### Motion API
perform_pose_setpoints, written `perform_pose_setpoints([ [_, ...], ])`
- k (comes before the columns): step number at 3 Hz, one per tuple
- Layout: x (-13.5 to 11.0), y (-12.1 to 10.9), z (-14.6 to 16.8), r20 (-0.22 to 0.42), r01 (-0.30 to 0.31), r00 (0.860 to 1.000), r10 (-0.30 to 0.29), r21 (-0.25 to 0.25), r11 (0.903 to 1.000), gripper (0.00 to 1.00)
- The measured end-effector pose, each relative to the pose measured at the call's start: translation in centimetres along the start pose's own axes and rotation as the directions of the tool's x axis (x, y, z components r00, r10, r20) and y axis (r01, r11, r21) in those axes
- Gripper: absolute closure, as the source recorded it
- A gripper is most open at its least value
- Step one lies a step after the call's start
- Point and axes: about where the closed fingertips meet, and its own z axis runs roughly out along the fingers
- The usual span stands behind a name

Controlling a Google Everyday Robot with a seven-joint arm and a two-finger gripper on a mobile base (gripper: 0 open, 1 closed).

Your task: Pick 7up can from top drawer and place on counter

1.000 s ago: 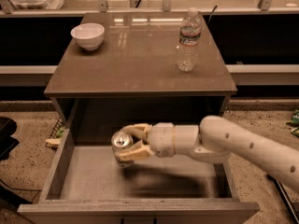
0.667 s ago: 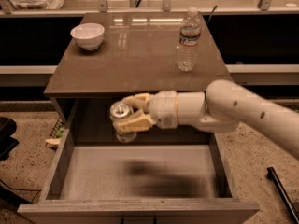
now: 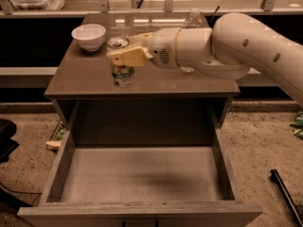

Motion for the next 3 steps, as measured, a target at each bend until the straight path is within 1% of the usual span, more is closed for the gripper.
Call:
perform_pose_setpoints([
  [1,-2.1,-2.3,1.7,0.025,-0.053,0.998,0.051,0.075,0.9958,1.00],
  [2,-1.2,-4.6,4.5,0.053,-0.080,0.996,0.074,0.120,0.9895,1.00],
  [3,1.7,-6.4,7.3,0.067,-0.074,0.996,0.065,0.142,0.9870,1.00],
])
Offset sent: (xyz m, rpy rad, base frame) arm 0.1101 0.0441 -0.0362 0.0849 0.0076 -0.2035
